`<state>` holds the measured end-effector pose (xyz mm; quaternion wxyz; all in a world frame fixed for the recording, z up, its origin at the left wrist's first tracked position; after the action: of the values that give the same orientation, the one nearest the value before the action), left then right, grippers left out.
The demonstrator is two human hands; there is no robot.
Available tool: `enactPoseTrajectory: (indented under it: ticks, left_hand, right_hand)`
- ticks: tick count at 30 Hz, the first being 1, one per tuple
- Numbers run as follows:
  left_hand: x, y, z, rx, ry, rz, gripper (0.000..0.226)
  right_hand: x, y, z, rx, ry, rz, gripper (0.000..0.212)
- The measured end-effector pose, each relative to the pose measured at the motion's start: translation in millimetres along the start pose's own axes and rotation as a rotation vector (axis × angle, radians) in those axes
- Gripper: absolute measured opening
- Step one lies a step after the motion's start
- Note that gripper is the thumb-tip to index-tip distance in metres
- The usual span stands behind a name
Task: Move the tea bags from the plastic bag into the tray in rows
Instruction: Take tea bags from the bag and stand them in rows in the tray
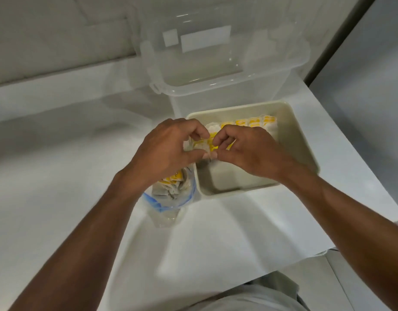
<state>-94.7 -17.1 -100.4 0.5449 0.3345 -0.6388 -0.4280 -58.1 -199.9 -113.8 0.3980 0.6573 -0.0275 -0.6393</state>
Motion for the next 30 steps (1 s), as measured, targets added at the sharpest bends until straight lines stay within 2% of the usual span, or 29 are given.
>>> enactPoseTrajectory:
  ticks: [4,7,13,18,20,23,27,30]
  left_hand:
    - [-20.4,11.2,21.7,-0.002,0.074,0.123,0.035]
    - [-32.8,10.9,33.8,-0.038,0.094,0.126,0.033]
    - [-54.1,9.2,55.1,-0.096,0.087,-0.221,0.022]
    - [-65.6,-5.8,70.2,-0.204,0.049,-0.327,0.021]
    - [-70.1,-11.6,72.6,-0.184,0.036,-0.336,0.028]
    - [-76.7,-15.5,75.1,-0.135,0.061,-0.298,0.021]
    - [-75.9,-14.1,75.3,-0.092,0.058,-0.245,0.011]
    - [-75.3,-8.1,75.3,-0.063,0.079,-0.179,0.006]
  right_hand:
    - [-23.8,-14.7,9.1,0.028,0.032,-0.024,0.020]
    - [-35.8,-32.4,13.6,0.027,0.032,-0.007,0.019]
    - [-59.5,-71.6,21.4,0.052,0.072,0.230,0.014]
    - [-65.9,-115.7,25.9,0.008,0.059,0.309,0.026]
    - [-64.3,-117.6,27.0,0.056,0.032,0.428,0.030]
    - [-62.2,-119.4,29.5,0.067,0.001,0.513,0.028]
    - [-58.4,-130.6,24.1,0.036,-0.006,0.465,0.030]
    - [-53.7,-133.5,22.8,0.074,-0.034,0.421,0.029]
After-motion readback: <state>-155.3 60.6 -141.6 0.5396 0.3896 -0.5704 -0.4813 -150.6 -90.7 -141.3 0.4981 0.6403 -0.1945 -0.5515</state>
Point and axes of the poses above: each hand's wrist, its own z-axis away from the middle knuckle, its own y-axis out of the back of the hand, x = y × z, the point moved 4 cm from there along -z, towards the middle knuckle, and after that the axes turned 11 degrees about -z, right-handed, at the moved point
